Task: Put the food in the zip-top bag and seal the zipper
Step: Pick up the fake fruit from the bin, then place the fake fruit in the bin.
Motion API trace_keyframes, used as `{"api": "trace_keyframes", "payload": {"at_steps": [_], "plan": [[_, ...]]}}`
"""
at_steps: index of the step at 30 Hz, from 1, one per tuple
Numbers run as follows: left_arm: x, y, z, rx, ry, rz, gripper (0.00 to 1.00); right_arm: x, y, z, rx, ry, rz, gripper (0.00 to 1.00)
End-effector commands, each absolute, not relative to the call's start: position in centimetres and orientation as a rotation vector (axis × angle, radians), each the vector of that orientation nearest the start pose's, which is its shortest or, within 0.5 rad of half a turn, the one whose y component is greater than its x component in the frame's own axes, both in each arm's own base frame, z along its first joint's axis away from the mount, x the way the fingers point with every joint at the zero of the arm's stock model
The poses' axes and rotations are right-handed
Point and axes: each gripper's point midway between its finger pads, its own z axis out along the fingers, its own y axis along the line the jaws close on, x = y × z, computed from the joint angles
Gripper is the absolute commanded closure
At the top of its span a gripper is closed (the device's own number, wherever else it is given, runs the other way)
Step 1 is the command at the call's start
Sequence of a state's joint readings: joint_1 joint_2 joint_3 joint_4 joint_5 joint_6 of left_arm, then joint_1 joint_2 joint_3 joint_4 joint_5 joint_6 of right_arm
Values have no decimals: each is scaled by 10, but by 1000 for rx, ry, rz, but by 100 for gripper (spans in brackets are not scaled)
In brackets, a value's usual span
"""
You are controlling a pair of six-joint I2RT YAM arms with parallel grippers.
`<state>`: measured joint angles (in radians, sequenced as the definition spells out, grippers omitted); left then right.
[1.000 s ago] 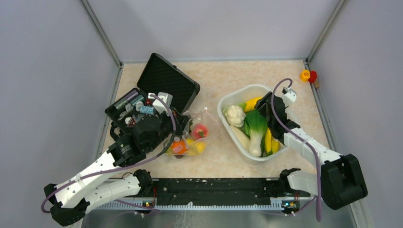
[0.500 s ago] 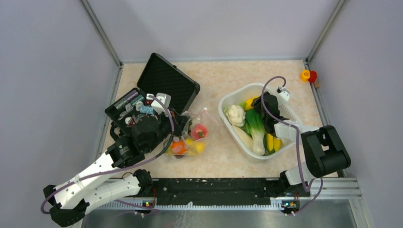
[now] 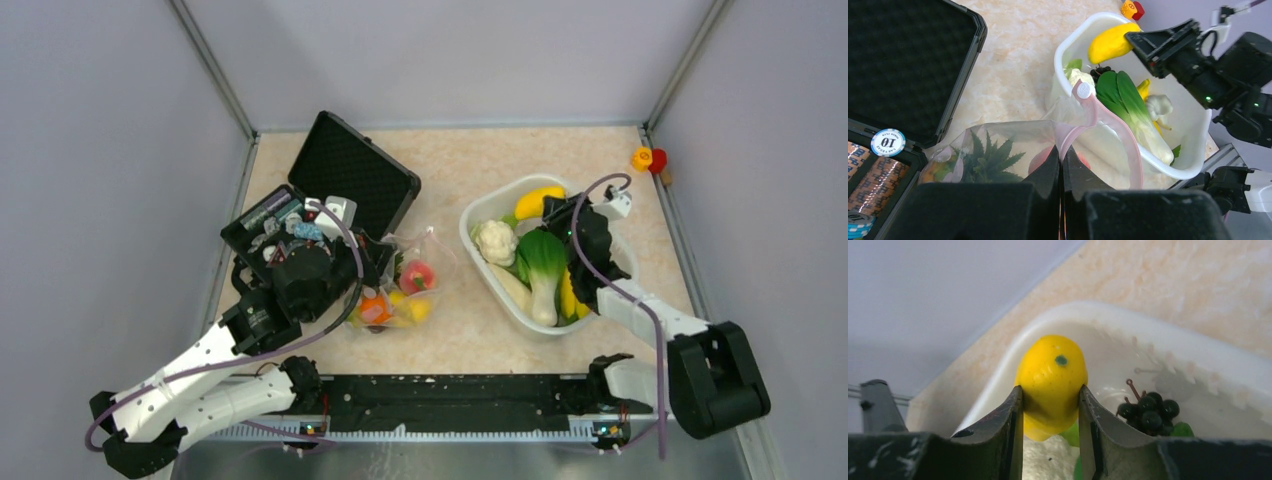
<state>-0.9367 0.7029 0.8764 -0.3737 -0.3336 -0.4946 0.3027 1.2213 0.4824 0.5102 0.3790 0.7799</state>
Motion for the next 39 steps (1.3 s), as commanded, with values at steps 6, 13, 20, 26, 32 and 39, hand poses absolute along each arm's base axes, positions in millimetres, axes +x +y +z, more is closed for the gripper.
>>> {"api": "trace_keyframes", "payload": {"at_steps": [6,13,20,26,32,39], "plan": [[200,-210,323,142,1744,-794,100,343,59,222,625,1482,462,100],[201,-213,320,145,1754,-797,100,306,84,250,492,1474,660,100],[202,-217,315,149,1766,-798,100,256,135,280,266,1461,1013,100],[203,-219,313,154,1775,-797,100,230,158,313,82,1406,1152,99],[204,-222,311,157,1777,-802,100,206,173,336,-33,1336,1284,99],[206,-227,310,171,1787,-800,100,209,169,328,-31,1371,1187,99]]}}
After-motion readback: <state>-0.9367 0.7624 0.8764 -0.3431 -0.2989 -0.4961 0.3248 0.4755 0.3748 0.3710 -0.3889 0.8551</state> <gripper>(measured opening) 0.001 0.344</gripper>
